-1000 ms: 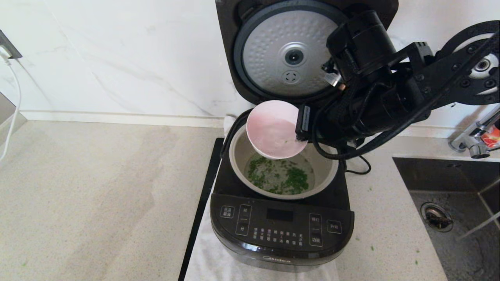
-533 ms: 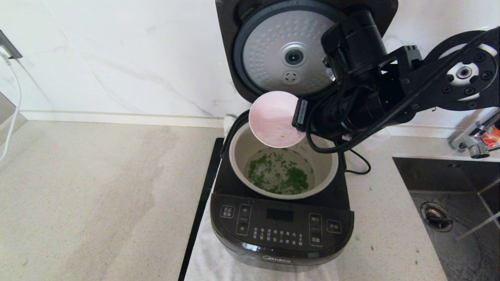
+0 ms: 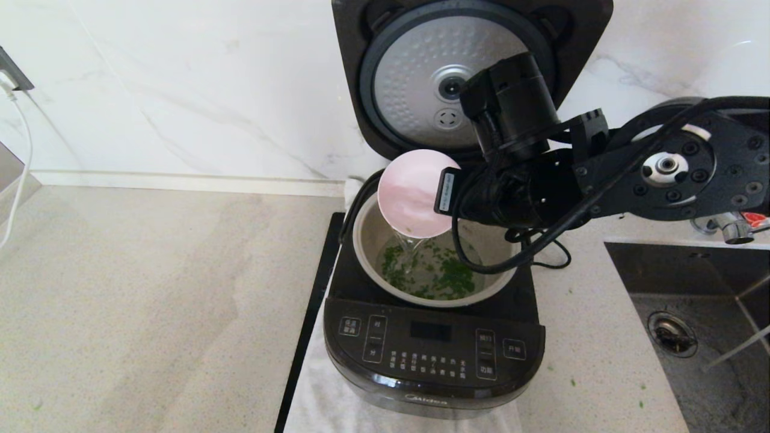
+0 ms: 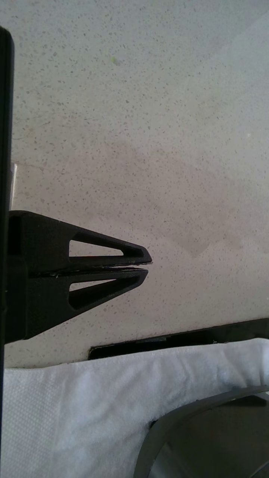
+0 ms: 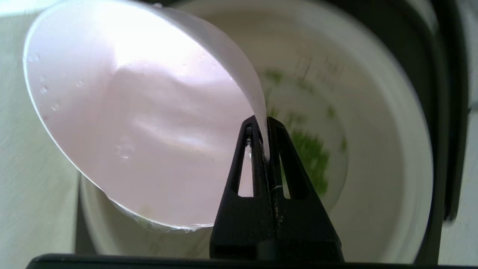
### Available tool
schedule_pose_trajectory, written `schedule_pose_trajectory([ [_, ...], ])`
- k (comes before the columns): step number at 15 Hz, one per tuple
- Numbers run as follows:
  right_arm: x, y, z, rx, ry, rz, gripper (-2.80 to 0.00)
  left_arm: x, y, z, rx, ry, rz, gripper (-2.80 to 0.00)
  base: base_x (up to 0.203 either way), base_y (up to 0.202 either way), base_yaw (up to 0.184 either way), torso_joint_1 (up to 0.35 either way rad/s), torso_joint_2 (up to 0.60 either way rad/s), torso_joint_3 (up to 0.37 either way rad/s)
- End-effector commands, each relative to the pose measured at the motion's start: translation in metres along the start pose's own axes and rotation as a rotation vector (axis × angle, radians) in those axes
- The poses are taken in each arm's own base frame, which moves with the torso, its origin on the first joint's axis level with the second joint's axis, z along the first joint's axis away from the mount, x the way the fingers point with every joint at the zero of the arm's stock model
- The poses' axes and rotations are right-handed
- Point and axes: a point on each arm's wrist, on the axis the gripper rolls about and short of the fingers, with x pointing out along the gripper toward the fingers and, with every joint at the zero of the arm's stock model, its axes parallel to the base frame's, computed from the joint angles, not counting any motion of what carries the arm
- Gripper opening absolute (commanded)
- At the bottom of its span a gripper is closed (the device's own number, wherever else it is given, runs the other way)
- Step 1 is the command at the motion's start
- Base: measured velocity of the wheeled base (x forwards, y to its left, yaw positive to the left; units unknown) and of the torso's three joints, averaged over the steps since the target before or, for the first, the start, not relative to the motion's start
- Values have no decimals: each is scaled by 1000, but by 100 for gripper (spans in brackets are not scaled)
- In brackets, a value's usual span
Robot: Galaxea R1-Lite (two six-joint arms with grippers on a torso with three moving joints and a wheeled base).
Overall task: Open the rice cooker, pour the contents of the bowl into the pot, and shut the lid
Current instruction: Pour the water from the bowl into the rice cooker
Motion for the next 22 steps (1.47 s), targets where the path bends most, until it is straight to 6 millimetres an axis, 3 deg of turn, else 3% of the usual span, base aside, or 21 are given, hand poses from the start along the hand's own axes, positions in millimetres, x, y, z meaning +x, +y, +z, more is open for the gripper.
schedule_pose_trajectory([
  [1, 0, 0, -11, -46, -79, -2, -280, 0, 0, 0, 0, 0, 0, -280, 0, 0, 0, 0, 0, 0],
  [14, 5, -9, -44, -343, -834, -112, -280, 0, 0, 0, 0, 0, 0, -280, 0, 0, 0, 0, 0, 0],
  [16, 14, -9, -59, -445, -840, -146, -280, 0, 0, 0, 0, 0, 0, -280, 0, 0, 0, 0, 0, 0],
  [22, -13, 5, -53, -412, -879, -89, -280, 0, 0, 0, 0, 0, 0, -280, 0, 0, 0, 0, 0, 0],
])
